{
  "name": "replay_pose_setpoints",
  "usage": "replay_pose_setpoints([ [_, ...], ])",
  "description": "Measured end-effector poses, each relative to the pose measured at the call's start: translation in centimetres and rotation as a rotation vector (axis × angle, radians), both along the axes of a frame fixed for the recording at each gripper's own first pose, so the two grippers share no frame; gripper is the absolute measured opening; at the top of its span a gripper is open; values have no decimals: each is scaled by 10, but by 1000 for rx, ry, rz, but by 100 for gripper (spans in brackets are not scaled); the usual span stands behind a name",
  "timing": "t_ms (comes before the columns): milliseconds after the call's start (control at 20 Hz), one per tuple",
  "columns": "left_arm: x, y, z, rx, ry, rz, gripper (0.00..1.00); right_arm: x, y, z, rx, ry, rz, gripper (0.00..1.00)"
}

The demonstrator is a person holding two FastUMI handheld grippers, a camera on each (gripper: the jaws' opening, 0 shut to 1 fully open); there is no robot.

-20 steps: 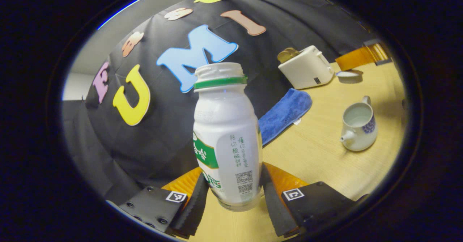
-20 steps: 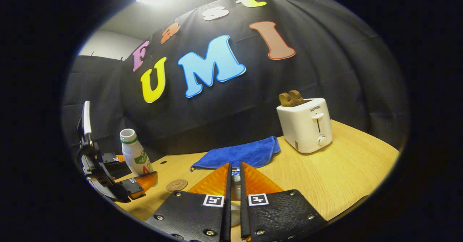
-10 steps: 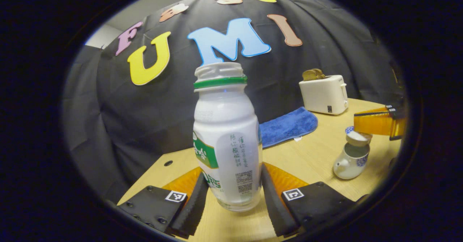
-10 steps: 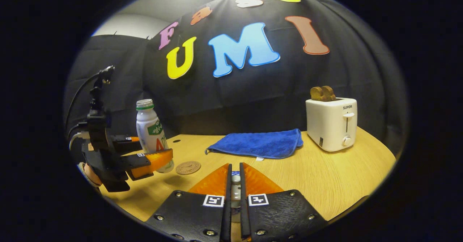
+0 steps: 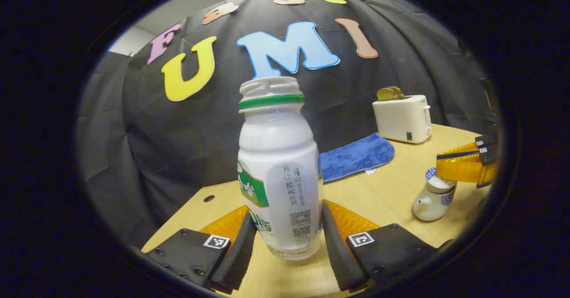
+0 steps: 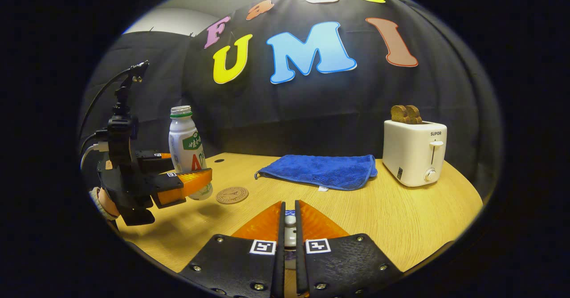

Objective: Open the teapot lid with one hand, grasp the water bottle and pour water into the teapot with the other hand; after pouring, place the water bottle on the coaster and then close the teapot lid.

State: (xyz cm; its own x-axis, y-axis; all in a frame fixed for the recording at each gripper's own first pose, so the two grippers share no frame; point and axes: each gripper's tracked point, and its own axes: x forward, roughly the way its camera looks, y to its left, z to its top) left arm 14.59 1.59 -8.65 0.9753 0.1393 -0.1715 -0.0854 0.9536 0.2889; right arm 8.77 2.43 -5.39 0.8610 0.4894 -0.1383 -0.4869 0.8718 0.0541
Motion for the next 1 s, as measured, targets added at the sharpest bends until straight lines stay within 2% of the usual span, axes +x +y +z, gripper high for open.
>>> replay_pose_setpoints([
  [300, -1, 19, -2, -38, 9, 15, 87, 1, -1, -11, -18, 56, -3, 10],
  [450, 4, 21, -2, -87, 5, 10, 87, 0, 2, -10, -35, 56, -7, 10],
  [500, 5, 21, -2, -111, 0, 4, 87, -2, 2, -8, -28, 59, 5, 13],
  [550, 8, 21, -2, -135, -2, -1, 88, -3, 5, -9, -21, 60, 9, 21],
  [600, 10, 23, -3, -150, 2, 1, 88, -1, 3, -10, -26, 60, 0, 36],
  [650, 12, 26, -6, -159, 5, 4, 86, 0, 1, -11, -32, 59, -11, 39],
  [700, 15, 27, -7, -166, 7, 4, 83, 2, -1, -11, -32, 60, -21, 61],
  [750, 17, 28, -7, -172, 10, 0, 81, 1, -4, -8, -24, 57, -33, 72],
  [800, 19, 28, -8, -177, 13, -8, 78, 3, -5, -6, -6, 57, -41, 78],
  [1000, 36, 24, -10, -165, 18, -40, 76, 7, -16, 11, 105, 36, -74, 85],
])
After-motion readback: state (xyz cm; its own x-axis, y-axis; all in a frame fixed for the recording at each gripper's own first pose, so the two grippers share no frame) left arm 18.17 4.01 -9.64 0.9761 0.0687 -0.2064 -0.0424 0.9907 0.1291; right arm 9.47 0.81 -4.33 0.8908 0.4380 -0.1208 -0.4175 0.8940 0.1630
